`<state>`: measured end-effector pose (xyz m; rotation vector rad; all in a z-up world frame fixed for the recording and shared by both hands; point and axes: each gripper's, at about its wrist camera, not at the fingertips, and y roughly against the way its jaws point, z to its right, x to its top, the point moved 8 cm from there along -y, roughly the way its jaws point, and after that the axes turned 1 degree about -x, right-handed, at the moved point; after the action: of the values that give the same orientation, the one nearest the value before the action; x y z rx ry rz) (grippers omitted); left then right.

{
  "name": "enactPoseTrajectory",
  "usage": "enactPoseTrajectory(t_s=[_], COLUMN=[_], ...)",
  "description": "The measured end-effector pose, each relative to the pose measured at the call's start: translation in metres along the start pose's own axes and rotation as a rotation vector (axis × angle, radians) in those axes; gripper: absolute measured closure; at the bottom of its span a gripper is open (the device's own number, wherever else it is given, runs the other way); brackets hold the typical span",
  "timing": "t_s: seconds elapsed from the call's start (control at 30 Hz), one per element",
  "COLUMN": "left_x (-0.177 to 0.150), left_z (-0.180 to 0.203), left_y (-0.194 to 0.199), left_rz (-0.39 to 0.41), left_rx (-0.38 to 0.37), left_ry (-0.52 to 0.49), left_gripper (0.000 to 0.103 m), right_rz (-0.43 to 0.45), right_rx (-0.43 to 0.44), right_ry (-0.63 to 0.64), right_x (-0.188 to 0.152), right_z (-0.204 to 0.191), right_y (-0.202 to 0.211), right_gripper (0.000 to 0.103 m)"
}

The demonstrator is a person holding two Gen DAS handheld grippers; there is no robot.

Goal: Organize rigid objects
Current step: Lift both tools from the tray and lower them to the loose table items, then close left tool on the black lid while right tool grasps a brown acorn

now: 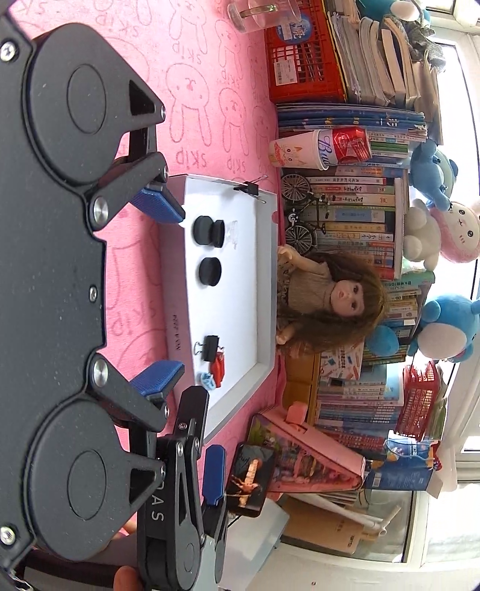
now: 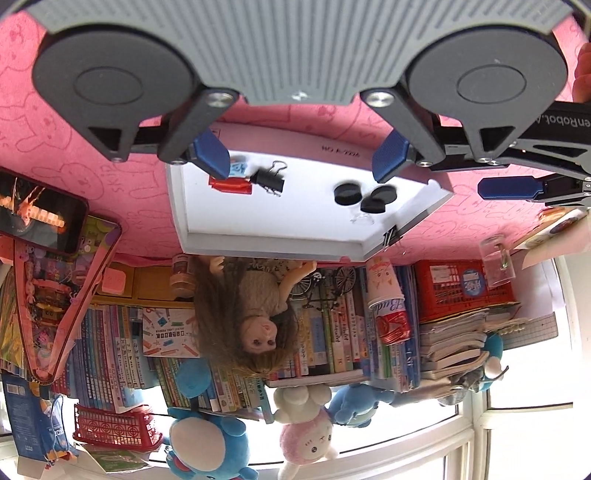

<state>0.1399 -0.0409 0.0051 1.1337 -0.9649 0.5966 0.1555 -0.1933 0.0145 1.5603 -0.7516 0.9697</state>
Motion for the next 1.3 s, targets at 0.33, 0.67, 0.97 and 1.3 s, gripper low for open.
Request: enactPoseTrajectory(t_s=[0.33, 0.67, 0.97, 1.3], left_x=[-0.02, -0.043, -0.065, -0.081], left_z=[0.0, -0.002, 0.0, 0.005], left_y=[0.011, 0.023, 0.043, 0.046], left_rz=[-0.013, -0.034, -0.024, -0.062], left_rx=[-0.001, -0.02, -0.043, -0.069], left_ry=[-0.009, -0.02, -0.08, -0.108], left_gripper=[0.023, 0.023, 0.024, 0.045], right_rz=[-0.014, -0.014, -0.018, -0.051], right_rx=[0.014, 0.055, 0.115, 0.143], right_ry=[0.023, 0.07, 0.141, 0.245], right_x=[-0.015, -0.033, -0.058, -0.08], right_z=[-0.01, -0.018, -0.025, -0.035], right_y=[0.006, 0.016, 0.037, 0.049], right_gripper=[0.012, 0.011, 0.006, 0.005])
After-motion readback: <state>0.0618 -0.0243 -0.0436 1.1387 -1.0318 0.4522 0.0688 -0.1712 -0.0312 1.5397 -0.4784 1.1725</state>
